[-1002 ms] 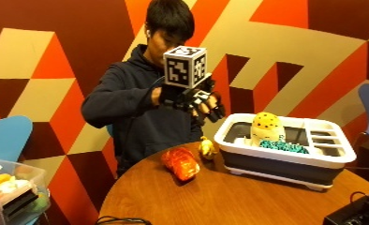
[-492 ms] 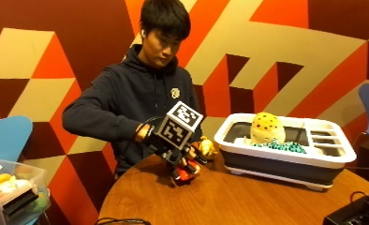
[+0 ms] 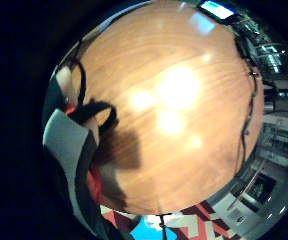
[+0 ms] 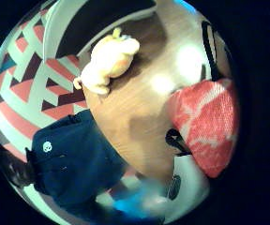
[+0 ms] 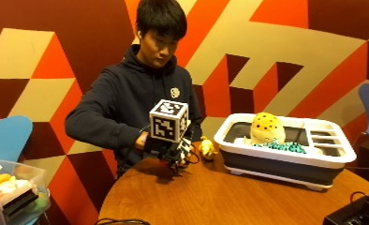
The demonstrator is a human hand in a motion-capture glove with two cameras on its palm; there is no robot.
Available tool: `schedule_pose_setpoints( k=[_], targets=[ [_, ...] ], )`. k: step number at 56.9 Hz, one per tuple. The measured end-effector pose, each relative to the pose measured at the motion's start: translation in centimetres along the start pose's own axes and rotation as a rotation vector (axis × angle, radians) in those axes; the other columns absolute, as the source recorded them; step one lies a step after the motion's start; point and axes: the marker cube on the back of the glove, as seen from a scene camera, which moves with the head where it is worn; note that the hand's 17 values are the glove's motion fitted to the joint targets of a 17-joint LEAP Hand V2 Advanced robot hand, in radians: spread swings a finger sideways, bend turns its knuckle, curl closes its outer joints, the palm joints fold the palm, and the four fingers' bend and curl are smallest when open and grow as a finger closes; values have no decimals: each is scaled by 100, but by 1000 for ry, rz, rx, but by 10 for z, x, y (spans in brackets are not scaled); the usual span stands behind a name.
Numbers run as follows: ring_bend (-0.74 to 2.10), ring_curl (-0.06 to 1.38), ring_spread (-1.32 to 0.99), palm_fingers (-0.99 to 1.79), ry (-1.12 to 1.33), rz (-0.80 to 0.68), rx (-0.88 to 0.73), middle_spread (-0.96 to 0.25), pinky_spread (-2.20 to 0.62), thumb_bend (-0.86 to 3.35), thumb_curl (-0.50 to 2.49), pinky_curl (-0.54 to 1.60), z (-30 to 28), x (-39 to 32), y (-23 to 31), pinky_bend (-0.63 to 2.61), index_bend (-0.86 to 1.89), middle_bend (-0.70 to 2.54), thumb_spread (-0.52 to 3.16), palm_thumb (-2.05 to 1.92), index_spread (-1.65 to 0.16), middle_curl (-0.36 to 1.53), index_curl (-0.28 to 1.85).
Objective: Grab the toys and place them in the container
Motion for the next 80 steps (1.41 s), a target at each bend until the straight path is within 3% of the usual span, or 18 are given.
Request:
schedule_pose_setpoints(
  k=[7,13,19,23,35,41,46,50,56,66,70,72,77,80],
  targets=[
    [110,47,-36,113,-62,24,155,-20,-36,20,79,46,-43,-17,10,99,68,74,78,78,-41,46,87],
    [122,53,-41,108,-141,30,441,-22,-39,21,87,51,-120,-29,8,106,77,87,63,78,-43,54,100],
    [129,59,-43,100,-258,0,666,-23,-41,21,94,56,-184,-39,-17,111,84,95,49,78,-44,60,110],
    [133,62,-44,96,-329,-12,714,-24,-42,22,98,59,-209,-55,-45,114,87,99,40,77,-45,64,116],
    [140,69,-45,85,-273,-11,557,-25,-43,23,107,65,-195,-99,-120,123,94,108,20,74,-46,73,129],
    [137,70,-44,77,-228,62,306,-24,-42,17,108,67,-165,-109,-142,127,92,106,17,68,-45,74,132],
    [134,68,-36,43,-187,78,173,-22,-41,8,104,66,-145,-115,-144,134,64,83,42,57,-44,70,128],
    [95,61,-24,-19,-171,80,174,-15,-26,2,96,66,-140,-115,-139,133,65,64,69,46,-42,64,121],
    [57,45,-10,-34,-181,57,226,-7,-10,-2,83,56,-144,-113,-122,125,47,46,93,37,-37,54,108],
    [28,33,-1,-11,-123,-83,333,-3,2,-1,67,43,-154,-114,-59,91,35,41,117,29,-32,50,93],
    [64,39,-11,41,-50,-147,244,-7,-6,3,64,38,-142,-118,-37,84,20,52,125,36,-31,53,85],
    [76,39,-16,54,-20,-160,171,-8,-13,5,63,36,-132,-119,-29,86,11,51,128,39,-31,52,80],
    [97,49,-24,59,79,-169,-39,-11,-24,9,62,41,-98,-123,-18,95,8,50,134,46,-30,54,76],
    [97,52,-26,46,178,-178,-114,-12,-27,10,61,43,-74,-125,-16,98,11,49,137,49,-31,55,75]
  ],
)
